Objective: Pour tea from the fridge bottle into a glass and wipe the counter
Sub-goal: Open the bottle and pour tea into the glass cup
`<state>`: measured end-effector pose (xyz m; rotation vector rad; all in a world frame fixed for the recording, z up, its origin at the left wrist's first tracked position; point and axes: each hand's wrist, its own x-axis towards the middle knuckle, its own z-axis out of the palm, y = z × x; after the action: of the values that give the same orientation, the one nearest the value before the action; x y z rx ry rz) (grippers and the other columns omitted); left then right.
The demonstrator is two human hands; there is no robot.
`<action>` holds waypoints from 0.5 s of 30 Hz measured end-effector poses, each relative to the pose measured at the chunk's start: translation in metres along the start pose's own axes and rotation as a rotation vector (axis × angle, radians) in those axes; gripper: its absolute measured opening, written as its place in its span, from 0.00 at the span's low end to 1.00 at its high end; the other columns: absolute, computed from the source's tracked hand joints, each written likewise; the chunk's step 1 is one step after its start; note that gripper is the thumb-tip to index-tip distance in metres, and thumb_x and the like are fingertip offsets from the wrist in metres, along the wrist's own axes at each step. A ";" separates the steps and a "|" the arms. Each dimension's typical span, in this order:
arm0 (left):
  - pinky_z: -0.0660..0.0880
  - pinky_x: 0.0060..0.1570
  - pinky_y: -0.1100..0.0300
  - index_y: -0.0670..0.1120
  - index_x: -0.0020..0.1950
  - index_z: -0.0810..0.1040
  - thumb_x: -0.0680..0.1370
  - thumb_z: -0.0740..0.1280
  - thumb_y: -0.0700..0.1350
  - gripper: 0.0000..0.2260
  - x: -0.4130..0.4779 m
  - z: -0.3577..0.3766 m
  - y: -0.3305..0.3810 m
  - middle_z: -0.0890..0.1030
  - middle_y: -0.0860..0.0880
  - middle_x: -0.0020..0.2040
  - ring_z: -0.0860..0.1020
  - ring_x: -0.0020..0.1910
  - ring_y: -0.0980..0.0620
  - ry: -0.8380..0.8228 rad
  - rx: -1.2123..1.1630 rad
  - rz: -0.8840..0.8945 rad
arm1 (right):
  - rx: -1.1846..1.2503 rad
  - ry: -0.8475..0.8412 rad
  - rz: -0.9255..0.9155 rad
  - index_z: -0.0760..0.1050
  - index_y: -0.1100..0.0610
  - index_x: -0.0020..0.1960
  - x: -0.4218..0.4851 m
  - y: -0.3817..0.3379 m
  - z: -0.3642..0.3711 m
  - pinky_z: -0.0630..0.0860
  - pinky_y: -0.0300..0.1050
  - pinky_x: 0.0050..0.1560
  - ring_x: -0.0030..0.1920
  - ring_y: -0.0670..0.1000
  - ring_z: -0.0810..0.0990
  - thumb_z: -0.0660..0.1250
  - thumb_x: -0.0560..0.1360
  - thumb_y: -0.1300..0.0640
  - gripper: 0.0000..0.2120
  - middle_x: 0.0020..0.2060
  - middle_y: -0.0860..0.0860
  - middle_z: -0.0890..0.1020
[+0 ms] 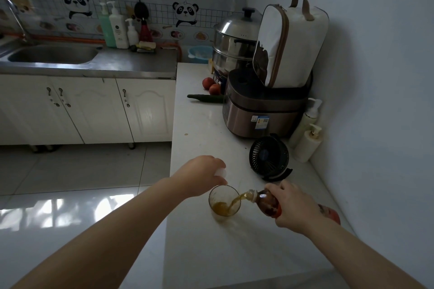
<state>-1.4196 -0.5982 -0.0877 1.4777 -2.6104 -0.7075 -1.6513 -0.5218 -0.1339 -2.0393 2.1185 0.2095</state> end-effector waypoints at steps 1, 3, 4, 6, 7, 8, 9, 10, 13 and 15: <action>0.70 0.60 0.57 0.49 0.70 0.68 0.77 0.64 0.54 0.22 0.000 0.000 0.000 0.74 0.47 0.66 0.72 0.63 0.48 0.001 0.001 0.000 | -0.005 -0.001 0.000 0.58 0.44 0.69 0.000 0.001 0.000 0.72 0.50 0.56 0.60 0.52 0.67 0.70 0.66 0.52 0.36 0.59 0.49 0.67; 0.70 0.59 0.58 0.49 0.70 0.68 0.77 0.64 0.54 0.22 0.001 0.001 0.001 0.74 0.47 0.66 0.72 0.63 0.48 0.000 0.003 -0.002 | -0.014 -0.001 0.000 0.58 0.44 0.69 0.000 0.001 0.001 0.72 0.50 0.56 0.60 0.52 0.67 0.70 0.66 0.52 0.35 0.58 0.49 0.67; 0.70 0.59 0.58 0.49 0.70 0.68 0.77 0.64 0.54 0.22 0.001 0.001 0.001 0.74 0.47 0.66 0.72 0.63 0.48 -0.003 0.003 -0.002 | -0.017 -0.001 0.000 0.58 0.43 0.69 -0.001 0.002 0.001 0.72 0.50 0.55 0.60 0.52 0.67 0.70 0.66 0.52 0.35 0.58 0.49 0.67; 0.70 0.59 0.58 0.49 0.70 0.68 0.77 0.64 0.53 0.22 0.001 0.001 0.001 0.74 0.47 0.66 0.72 0.63 0.48 -0.007 -0.001 -0.002 | -0.019 -0.006 -0.002 0.58 0.43 0.69 -0.002 0.001 0.002 0.72 0.50 0.55 0.60 0.51 0.67 0.70 0.66 0.52 0.35 0.58 0.49 0.67; 0.71 0.59 0.57 0.49 0.70 0.68 0.77 0.64 0.53 0.22 0.001 0.001 0.002 0.74 0.47 0.66 0.72 0.63 0.48 -0.009 -0.002 -0.003 | -0.021 -0.011 -0.004 0.58 0.44 0.68 -0.002 0.001 0.002 0.71 0.50 0.56 0.60 0.51 0.67 0.70 0.66 0.52 0.34 0.58 0.49 0.67; 0.71 0.59 0.57 0.49 0.70 0.68 0.77 0.64 0.53 0.22 0.001 0.001 0.002 0.74 0.47 0.66 0.72 0.63 0.47 -0.009 -0.001 -0.004 | -0.022 -0.012 -0.006 0.58 0.44 0.68 -0.002 0.001 0.003 0.71 0.50 0.56 0.60 0.52 0.67 0.69 0.66 0.53 0.34 0.58 0.49 0.67; 0.71 0.59 0.57 0.49 0.70 0.68 0.77 0.64 0.53 0.22 0.001 0.001 0.002 0.74 0.47 0.66 0.72 0.63 0.48 -0.008 -0.001 -0.005 | -0.016 -0.009 -0.006 0.59 0.44 0.68 -0.003 0.001 0.003 0.71 0.50 0.56 0.59 0.52 0.67 0.69 0.66 0.52 0.34 0.58 0.49 0.67; 0.70 0.59 0.57 0.50 0.70 0.68 0.77 0.64 0.54 0.22 0.001 0.001 0.002 0.74 0.47 0.66 0.72 0.63 0.48 -0.009 0.000 -0.006 | -0.001 -0.003 -0.005 0.59 0.44 0.68 -0.003 0.001 0.003 0.72 0.50 0.55 0.59 0.51 0.67 0.70 0.66 0.52 0.34 0.57 0.49 0.67; 0.70 0.60 0.57 0.50 0.70 0.68 0.77 0.64 0.54 0.22 0.001 0.001 0.003 0.73 0.47 0.66 0.71 0.64 0.48 -0.019 -0.002 -0.006 | 0.062 0.007 -0.001 0.59 0.43 0.68 -0.002 0.000 0.003 0.72 0.50 0.56 0.58 0.51 0.67 0.70 0.65 0.51 0.34 0.57 0.49 0.67; 0.70 0.60 0.57 0.50 0.70 0.68 0.77 0.64 0.54 0.22 0.001 0.001 0.005 0.73 0.48 0.66 0.71 0.64 0.48 -0.025 -0.001 -0.004 | 0.134 0.025 0.007 0.59 0.43 0.68 -0.002 -0.001 0.003 0.73 0.48 0.53 0.57 0.51 0.68 0.70 0.64 0.50 0.35 0.56 0.49 0.67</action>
<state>-1.4240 -0.5963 -0.0870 1.4831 -2.6254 -0.7323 -1.6500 -0.5190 -0.1360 -1.9690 2.0932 0.0417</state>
